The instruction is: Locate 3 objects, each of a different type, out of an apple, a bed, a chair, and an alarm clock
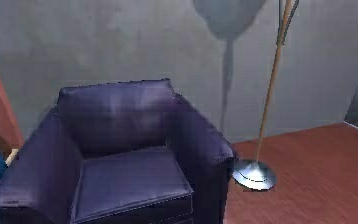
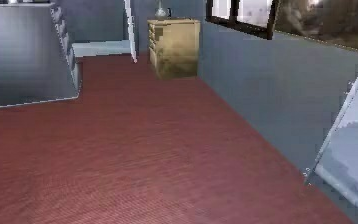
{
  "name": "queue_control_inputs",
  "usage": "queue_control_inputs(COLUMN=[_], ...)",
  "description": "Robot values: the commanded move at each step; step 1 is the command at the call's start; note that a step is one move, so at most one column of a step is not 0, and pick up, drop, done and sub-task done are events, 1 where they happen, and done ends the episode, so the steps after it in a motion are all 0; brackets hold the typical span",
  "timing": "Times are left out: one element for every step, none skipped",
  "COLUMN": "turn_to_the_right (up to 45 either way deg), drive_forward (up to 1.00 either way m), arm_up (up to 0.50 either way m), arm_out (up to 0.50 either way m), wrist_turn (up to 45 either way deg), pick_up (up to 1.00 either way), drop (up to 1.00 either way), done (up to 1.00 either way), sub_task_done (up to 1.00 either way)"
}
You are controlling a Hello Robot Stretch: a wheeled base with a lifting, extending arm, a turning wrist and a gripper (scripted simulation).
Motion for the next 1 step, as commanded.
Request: queue_control_inputs(turn_to_the_right=[45.0], drive_forward=[0.0], arm_up=[0.0], arm_out=[0.0], wrist_turn=[0.0], pick_up=[0.0], drop=[0.0], done=[0.0], sub_task_done=[0.0])
